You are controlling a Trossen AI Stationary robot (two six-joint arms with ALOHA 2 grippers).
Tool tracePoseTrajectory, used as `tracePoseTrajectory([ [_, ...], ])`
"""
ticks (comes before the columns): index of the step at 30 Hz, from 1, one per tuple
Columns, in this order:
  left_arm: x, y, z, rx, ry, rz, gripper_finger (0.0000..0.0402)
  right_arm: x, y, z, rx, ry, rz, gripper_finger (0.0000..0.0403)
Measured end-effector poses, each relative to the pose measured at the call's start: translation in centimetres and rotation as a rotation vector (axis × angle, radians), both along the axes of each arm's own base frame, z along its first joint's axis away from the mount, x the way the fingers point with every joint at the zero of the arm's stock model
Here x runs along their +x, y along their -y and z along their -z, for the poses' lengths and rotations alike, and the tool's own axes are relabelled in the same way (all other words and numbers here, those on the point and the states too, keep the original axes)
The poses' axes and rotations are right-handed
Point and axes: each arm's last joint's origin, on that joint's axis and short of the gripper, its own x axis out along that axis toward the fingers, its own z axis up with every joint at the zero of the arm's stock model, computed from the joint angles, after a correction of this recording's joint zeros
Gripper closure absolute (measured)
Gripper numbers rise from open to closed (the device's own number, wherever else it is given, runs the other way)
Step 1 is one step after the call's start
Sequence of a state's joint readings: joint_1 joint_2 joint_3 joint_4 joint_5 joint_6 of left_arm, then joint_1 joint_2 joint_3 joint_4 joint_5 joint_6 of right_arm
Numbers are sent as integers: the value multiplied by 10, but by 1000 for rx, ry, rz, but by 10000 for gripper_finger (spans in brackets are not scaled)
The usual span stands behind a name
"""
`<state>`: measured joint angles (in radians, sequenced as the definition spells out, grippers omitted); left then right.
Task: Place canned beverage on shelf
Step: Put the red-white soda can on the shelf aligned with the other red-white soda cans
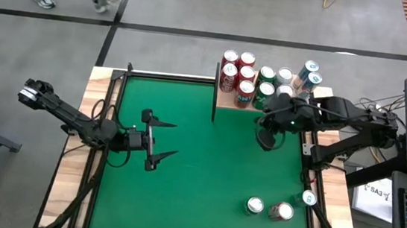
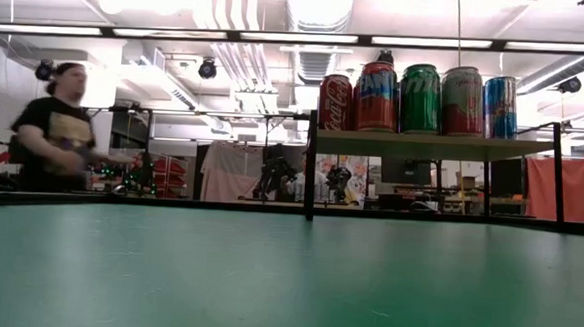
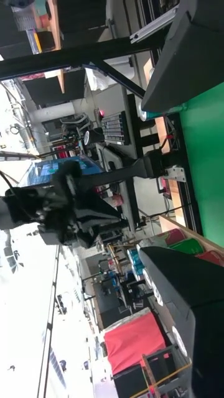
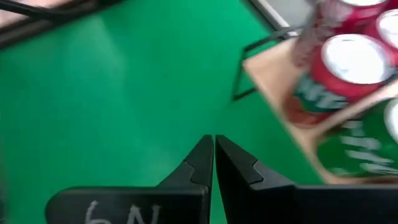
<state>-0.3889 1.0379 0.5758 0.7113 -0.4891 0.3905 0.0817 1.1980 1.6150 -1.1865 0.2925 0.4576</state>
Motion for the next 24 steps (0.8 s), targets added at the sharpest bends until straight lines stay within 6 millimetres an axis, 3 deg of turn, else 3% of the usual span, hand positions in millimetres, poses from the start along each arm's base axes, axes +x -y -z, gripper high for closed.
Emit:
tracePoseTrajectory([
  [10,1,0,1,-25,3,6,47,19,-22,5,208,34,-76,394],
  [15,1,0,0,-33,6,8,47,36,-31,22,323,-71,-132,394],
  [24,1,0,-2,-35,11,8,47,56,-45,61,538,-372,32,394],
])
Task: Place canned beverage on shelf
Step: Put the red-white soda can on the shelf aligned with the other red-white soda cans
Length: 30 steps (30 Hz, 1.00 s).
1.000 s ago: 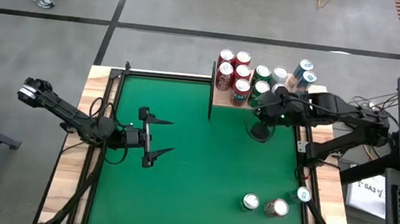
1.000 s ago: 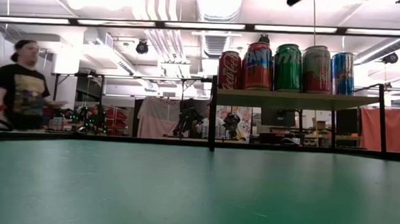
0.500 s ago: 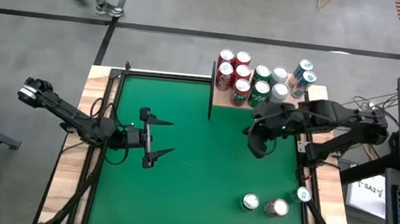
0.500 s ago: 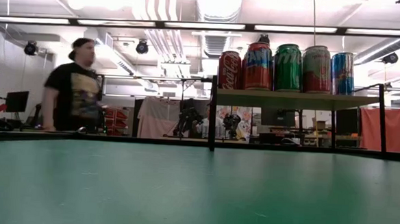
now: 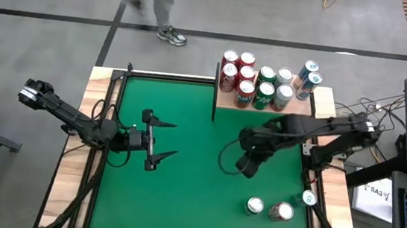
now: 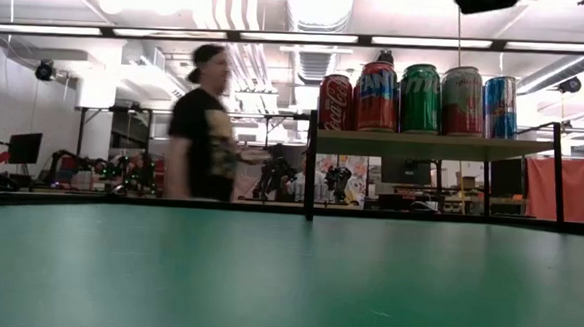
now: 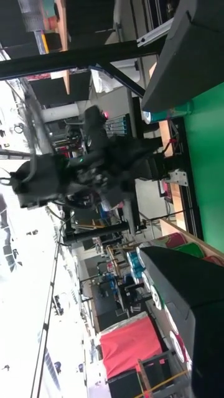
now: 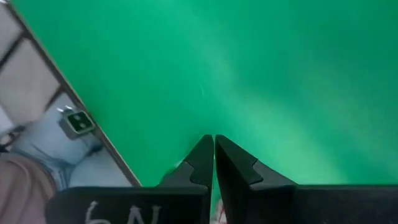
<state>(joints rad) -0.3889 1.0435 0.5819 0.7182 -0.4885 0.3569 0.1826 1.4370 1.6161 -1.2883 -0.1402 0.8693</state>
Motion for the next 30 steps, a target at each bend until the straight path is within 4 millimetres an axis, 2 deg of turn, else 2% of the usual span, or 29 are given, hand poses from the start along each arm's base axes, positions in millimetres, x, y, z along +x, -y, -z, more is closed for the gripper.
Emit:
tracePoseTrajectory([
  [6,0,0,0,0,0,0,47,3,-18,18,51,-180,48,394],
  [14,0,0,0,-6,1,2,47,-11,-54,22,75,-281,84,394],
  [20,0,0,-1,-29,17,6,47,-30,-91,22,73,-318,132,394],
  [30,-1,0,-5,-89,55,20,47,-78,-150,30,70,-428,315,394],
])
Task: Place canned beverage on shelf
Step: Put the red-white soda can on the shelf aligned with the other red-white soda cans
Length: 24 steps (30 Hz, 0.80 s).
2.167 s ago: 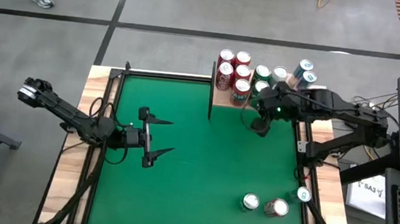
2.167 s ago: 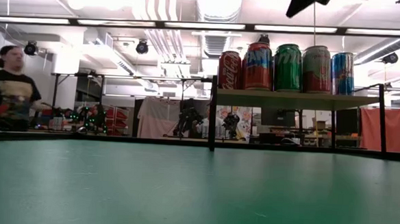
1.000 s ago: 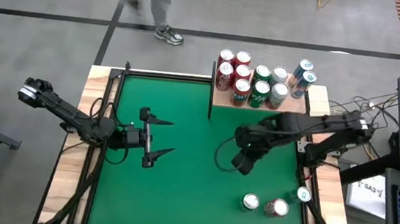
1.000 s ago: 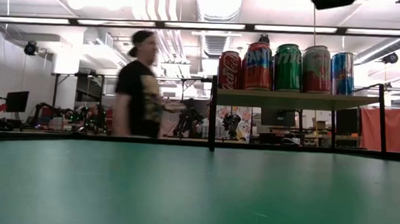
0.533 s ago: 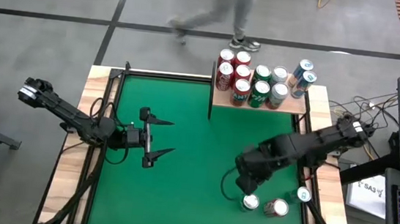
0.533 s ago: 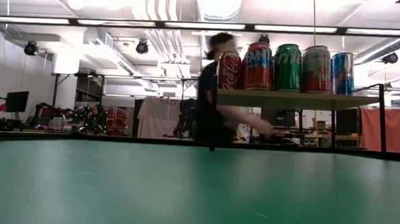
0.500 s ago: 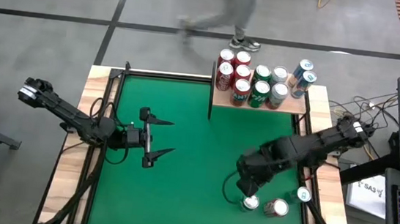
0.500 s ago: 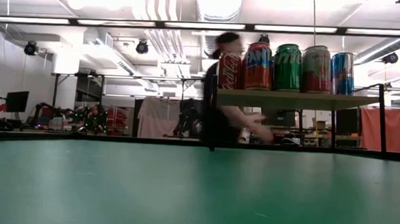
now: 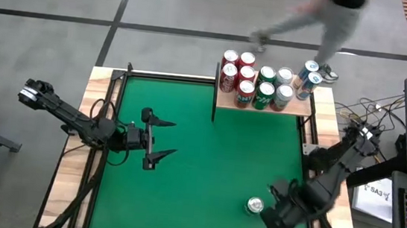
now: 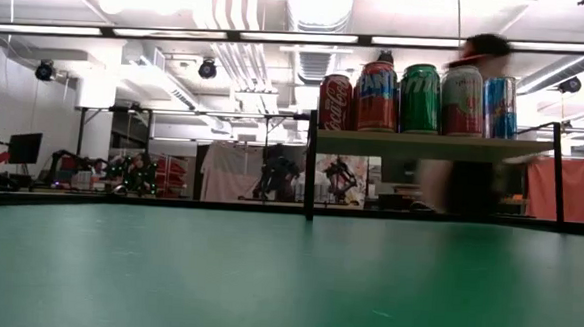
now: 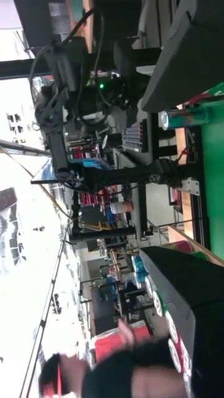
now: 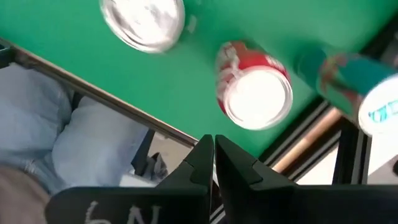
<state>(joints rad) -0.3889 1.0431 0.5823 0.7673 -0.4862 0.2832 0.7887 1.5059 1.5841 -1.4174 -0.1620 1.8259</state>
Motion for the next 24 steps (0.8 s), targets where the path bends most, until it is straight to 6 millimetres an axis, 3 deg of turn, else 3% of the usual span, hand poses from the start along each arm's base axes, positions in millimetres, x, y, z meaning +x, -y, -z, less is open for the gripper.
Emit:
tracePoseTrajectory([
  [7,0,0,0,-8,3,2,47,-26,-21,6,-42,-36,105,394],
  [17,-1,0,-2,21,6,-8,47,-26,-21,7,-44,-44,146,388],
  [24,-1,-1,-2,24,7,-9,47,-26,-21,14,-63,-68,217,306],
])
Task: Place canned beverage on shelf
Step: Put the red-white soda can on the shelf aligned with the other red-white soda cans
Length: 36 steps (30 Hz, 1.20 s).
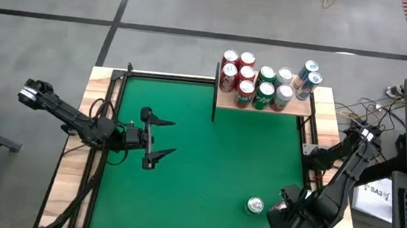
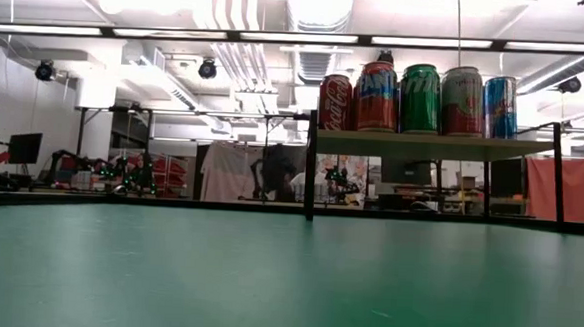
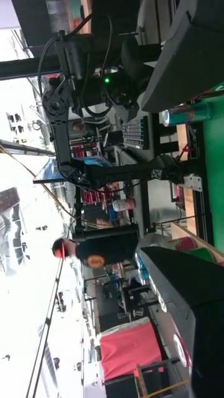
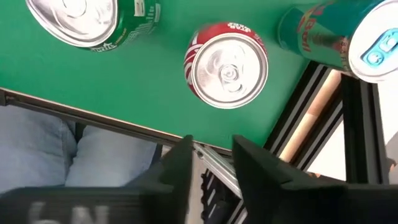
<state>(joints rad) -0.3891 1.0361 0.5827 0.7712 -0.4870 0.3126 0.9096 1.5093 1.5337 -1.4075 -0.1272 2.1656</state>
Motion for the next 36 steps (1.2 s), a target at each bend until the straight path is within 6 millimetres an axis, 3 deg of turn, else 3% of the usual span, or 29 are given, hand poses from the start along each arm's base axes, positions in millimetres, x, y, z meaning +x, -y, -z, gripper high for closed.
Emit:
tracePoseTrajectory([
  [9,1,0,-4,-3,6,-1,47,0,2,5,-42,6,14,127],
  [15,1,0,-3,-2,6,0,47,-2,5,19,-86,-26,20,55],
  [26,1,0,-3,-2,5,0,47,-3,7,30,-121,-35,48,39],
  [36,1,1,-3,-1,2,0,47,-2,5,53,-110,-29,67,39],
])
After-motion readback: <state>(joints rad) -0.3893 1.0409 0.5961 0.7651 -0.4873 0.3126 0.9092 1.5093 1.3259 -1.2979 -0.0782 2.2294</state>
